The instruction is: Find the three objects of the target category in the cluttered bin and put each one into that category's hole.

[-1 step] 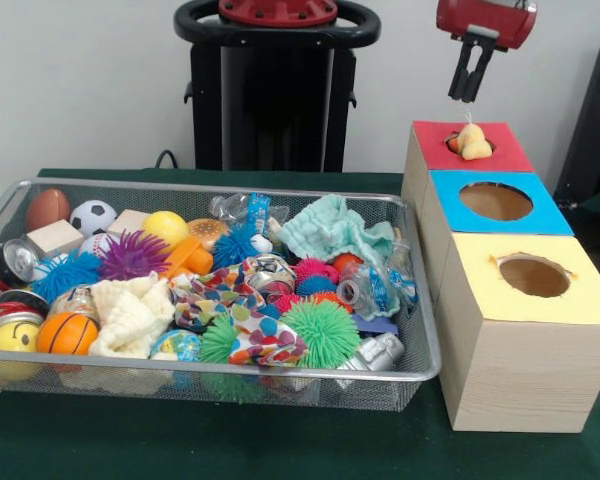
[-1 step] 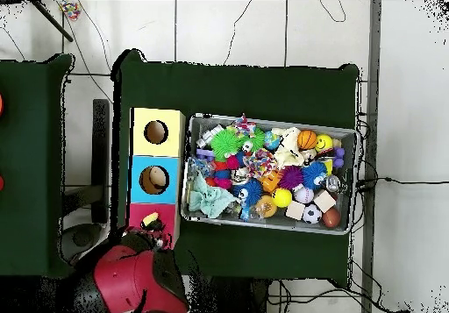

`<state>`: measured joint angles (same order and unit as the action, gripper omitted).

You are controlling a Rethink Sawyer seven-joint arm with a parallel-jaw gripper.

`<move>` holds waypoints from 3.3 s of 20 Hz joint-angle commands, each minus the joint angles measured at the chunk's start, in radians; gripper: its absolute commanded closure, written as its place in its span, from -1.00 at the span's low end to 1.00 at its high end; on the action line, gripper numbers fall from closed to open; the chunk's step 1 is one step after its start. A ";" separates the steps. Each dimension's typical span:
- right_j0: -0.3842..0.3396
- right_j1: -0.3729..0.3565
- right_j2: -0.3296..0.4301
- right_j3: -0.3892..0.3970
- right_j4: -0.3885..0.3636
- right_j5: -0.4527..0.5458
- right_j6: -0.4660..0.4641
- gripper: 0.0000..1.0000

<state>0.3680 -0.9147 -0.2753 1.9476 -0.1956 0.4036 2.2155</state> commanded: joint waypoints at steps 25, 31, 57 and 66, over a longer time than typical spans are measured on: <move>0.182 0.220 -0.154 -0.105 0.041 0.076 0.213 1.00; 0.188 0.233 -0.147 -0.111 0.067 0.065 0.195 1.00; 0.221 0.315 -0.153 -0.338 0.193 0.266 0.221 1.00; 0.169 0.280 -0.071 -0.250 0.235 0.161 0.128 1.00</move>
<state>0.5962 -0.6353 -0.4799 1.6801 -0.0139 0.5925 2.2155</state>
